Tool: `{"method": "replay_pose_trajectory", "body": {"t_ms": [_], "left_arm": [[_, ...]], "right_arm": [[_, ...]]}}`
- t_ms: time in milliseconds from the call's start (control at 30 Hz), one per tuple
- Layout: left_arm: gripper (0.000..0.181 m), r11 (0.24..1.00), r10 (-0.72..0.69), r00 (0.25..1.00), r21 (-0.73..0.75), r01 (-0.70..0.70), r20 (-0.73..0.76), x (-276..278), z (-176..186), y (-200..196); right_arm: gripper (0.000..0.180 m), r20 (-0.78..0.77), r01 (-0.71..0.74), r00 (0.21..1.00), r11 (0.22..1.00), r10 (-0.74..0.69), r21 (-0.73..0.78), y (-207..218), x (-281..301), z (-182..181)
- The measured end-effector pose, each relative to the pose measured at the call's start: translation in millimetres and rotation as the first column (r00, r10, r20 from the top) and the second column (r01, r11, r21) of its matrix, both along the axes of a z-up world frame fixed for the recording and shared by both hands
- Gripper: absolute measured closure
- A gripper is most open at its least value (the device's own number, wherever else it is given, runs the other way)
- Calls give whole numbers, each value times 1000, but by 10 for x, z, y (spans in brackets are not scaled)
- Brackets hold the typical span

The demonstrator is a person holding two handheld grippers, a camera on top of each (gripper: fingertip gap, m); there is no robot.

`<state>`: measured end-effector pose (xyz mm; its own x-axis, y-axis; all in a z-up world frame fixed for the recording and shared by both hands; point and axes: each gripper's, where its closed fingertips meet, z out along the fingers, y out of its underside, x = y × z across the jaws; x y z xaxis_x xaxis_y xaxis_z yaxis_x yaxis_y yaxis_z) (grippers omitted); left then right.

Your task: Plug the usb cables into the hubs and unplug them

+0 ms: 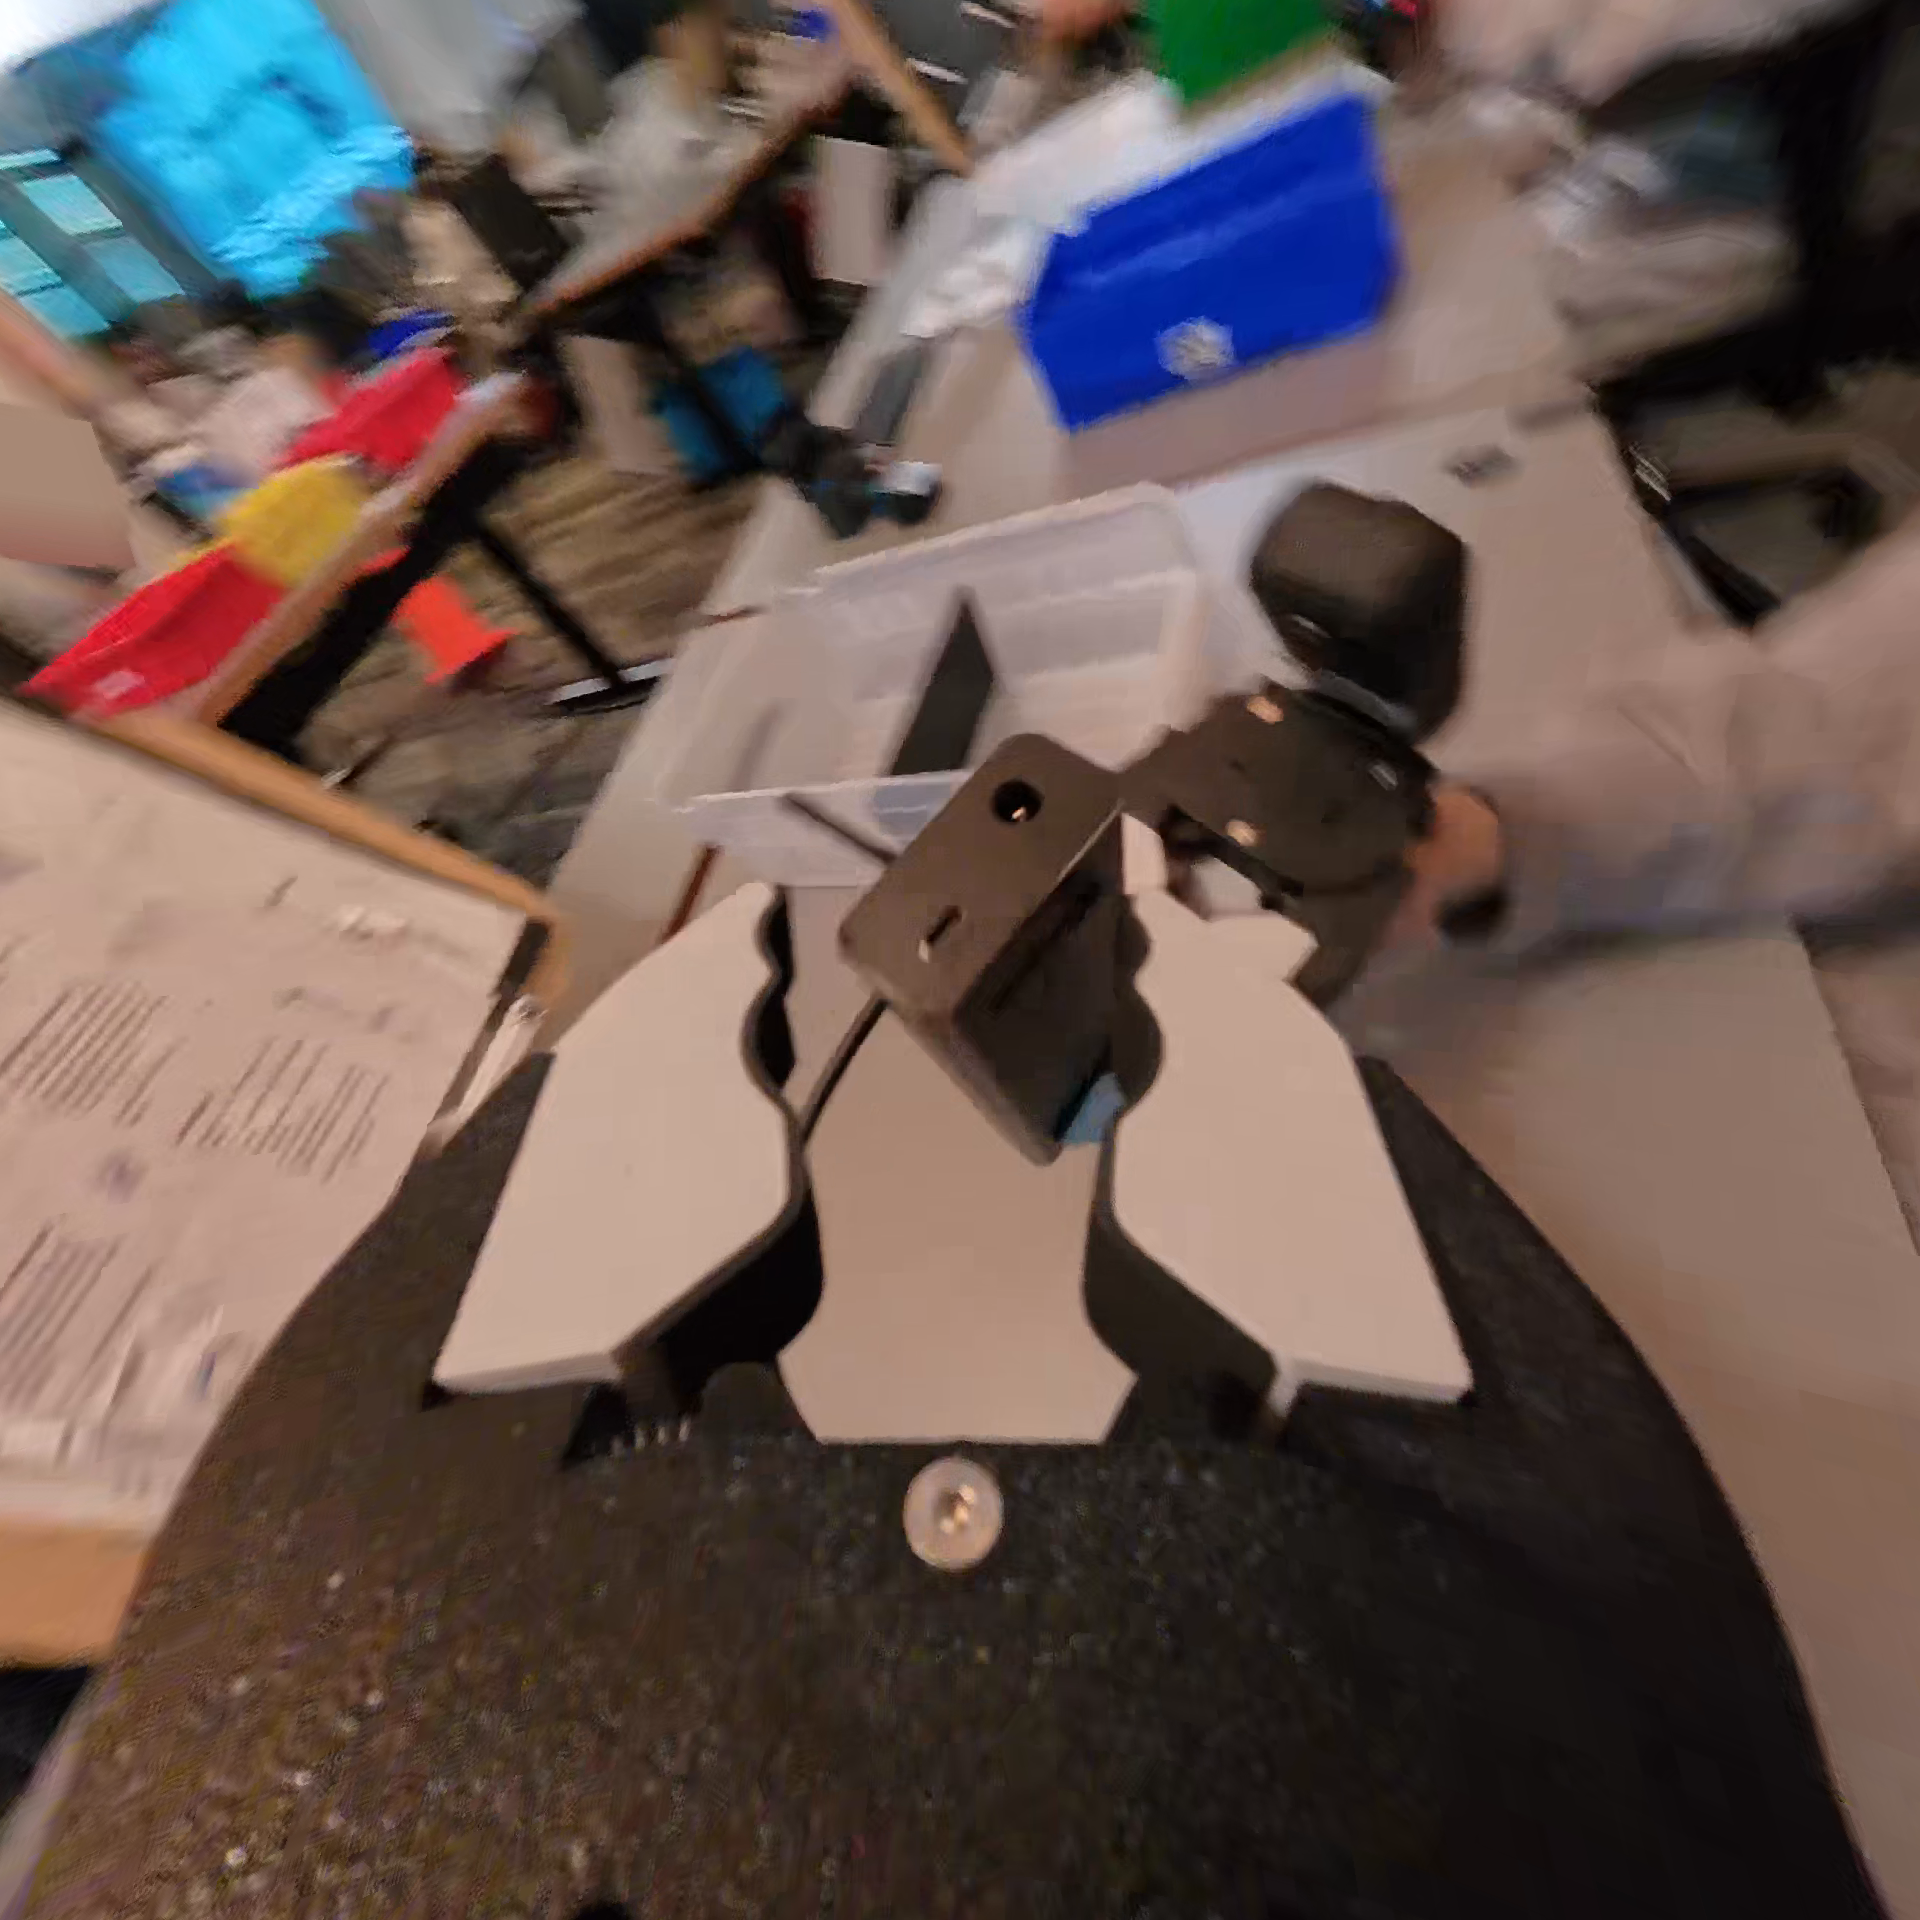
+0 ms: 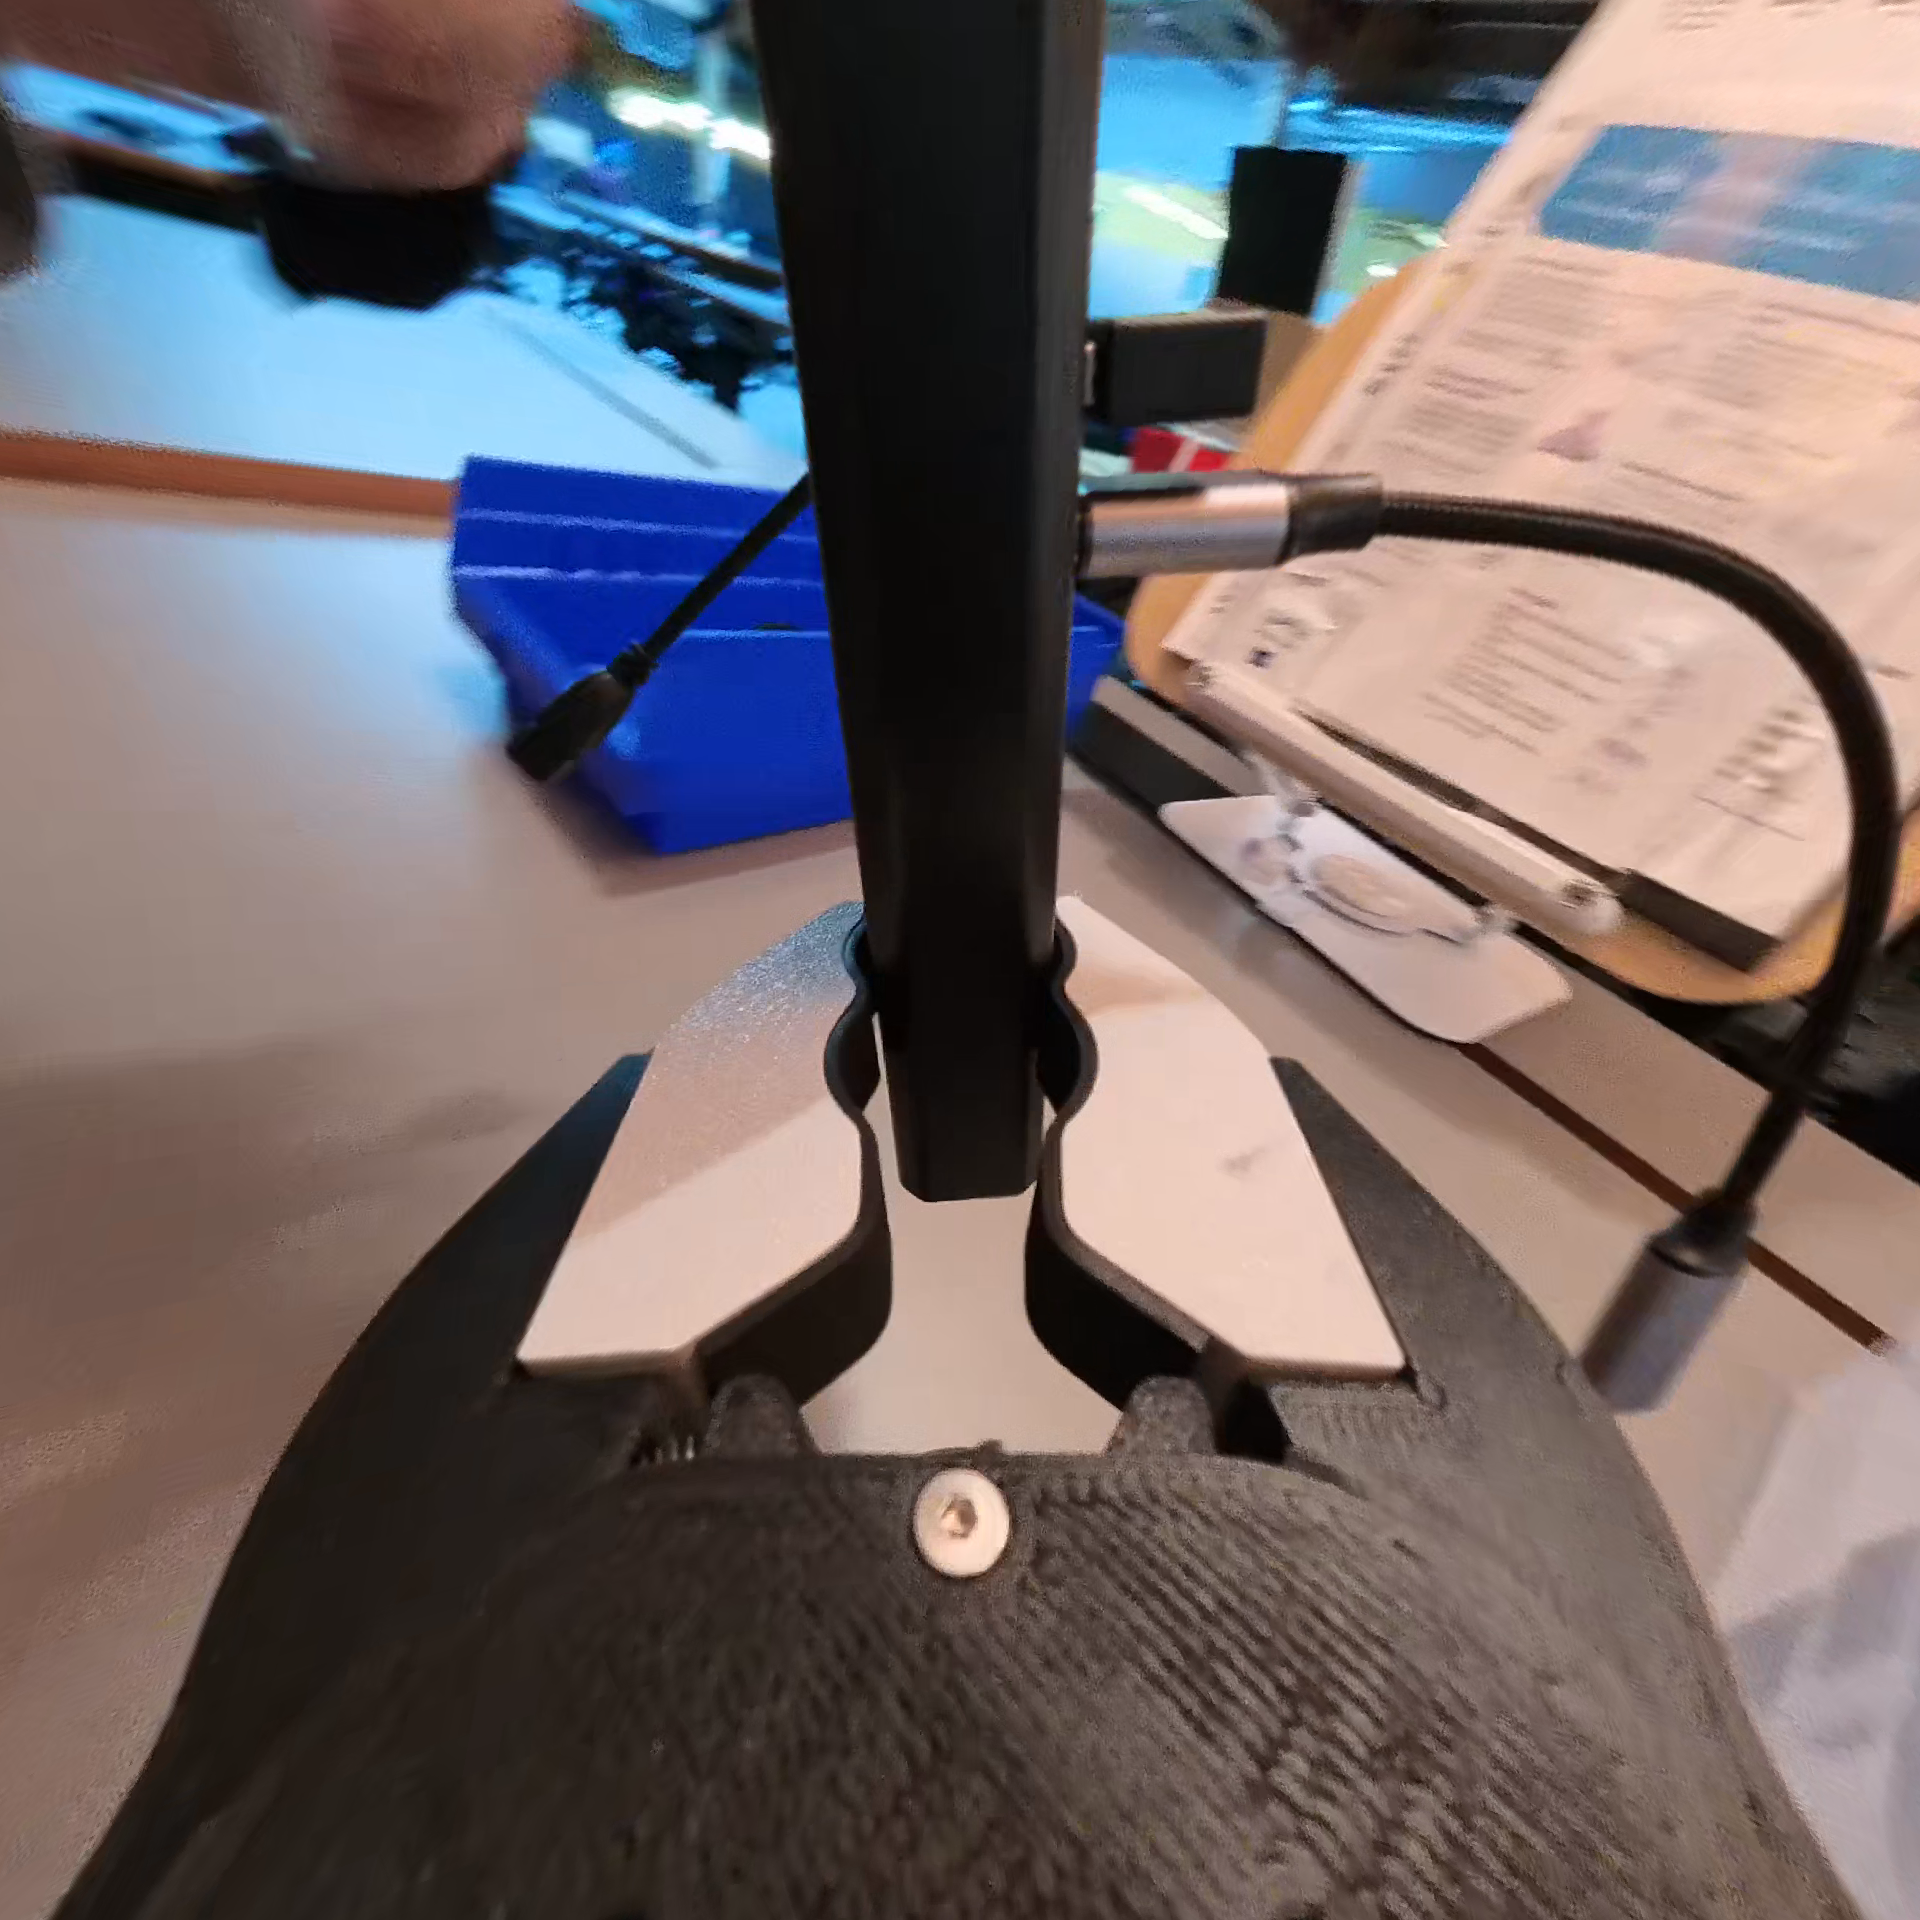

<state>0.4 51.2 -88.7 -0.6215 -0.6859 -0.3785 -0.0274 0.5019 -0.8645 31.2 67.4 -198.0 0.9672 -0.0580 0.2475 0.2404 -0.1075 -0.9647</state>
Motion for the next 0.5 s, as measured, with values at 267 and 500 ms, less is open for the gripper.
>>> {"method": "replay_pose_trajectory", "body": {"t_ms": [267,500], "left_arm": [[107,722,361,928,-603,-340,-92,158,-352,-84],[118,684,376,926,-663,-303,-35,390,-556,-125]], "right_arm": [[152,68,340,936,937,-345,74,-150,410,276],[152,211,400,896,917,-391,4,-98,213,101]]}}
